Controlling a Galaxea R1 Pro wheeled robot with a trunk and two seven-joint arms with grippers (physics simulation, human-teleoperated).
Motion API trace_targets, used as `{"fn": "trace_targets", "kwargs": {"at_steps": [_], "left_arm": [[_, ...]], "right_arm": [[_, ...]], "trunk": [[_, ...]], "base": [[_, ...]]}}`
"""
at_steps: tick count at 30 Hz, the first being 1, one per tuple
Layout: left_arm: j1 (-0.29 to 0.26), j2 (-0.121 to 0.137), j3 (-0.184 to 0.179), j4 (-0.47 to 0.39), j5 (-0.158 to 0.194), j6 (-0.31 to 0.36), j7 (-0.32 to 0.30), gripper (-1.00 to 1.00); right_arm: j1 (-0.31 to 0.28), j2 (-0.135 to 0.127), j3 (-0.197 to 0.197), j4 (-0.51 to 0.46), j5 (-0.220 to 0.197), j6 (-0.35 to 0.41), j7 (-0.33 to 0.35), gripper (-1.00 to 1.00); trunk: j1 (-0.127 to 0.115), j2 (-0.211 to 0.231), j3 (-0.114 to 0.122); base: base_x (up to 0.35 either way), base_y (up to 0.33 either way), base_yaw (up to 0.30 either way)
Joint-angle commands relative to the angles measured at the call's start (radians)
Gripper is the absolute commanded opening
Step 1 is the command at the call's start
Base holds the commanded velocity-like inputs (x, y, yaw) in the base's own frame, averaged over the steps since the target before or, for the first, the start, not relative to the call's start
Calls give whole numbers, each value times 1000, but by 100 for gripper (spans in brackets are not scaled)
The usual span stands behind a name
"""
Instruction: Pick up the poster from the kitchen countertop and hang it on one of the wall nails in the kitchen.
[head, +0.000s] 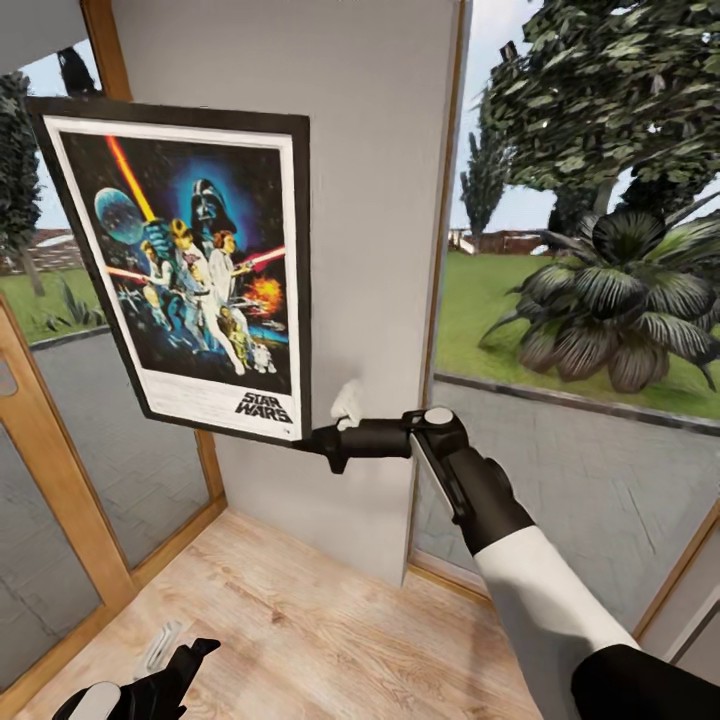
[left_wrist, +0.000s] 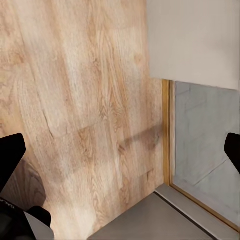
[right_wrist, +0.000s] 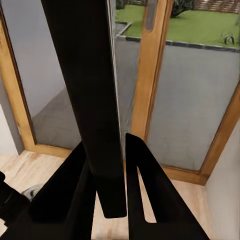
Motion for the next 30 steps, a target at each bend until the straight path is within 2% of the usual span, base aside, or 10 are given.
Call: {"fn": "trace_targets", "kwargs": {"at_steps": [1, 4, 6, 11, 15, 24, 30], "left_arm": [[-1, 0, 2, -2, 11, 5, 9, 100], [-1, 0, 2, -2, 11, 5, 9, 100], [-1, 0, 2, -2, 11, 6, 10, 100], [-1, 1, 2, -2, 11, 6, 10, 100], [-1, 1, 3, -2, 11, 6, 10, 100], [-1, 1, 3, -2, 11, 6, 10, 100], [-1, 1, 3, -2, 11, 6, 10, 100]], "right_arm": [[-1, 1, 3, -1, 5, 7, 7, -100], [-1, 1, 12, -1, 5, 14, 5, -100], [-2, 1, 14, -1, 3, 48, 4, -100], [-14, 3, 12, -1, 0, 132, -4, -100], [-26, 3, -7, -1, -6, 150, -5, -100], [-26, 2, -11, -2, -7, 151, -5, -100], [-15, 0, -14, -88, -2, 151, -6, -100]], "trunk": [[-3, 5, 1], [-15, 26, 10], [-22, 40, 17], [-22, 40, 17], [-22, 40, 17], [-22, 40, 17], [-22, 40, 17]], "base": [[0, 0, 0], [0, 0, 0], [0, 0, 0], [0, 0, 0], [0, 0, 0], [0, 0, 0], [0, 0, 0]]}}
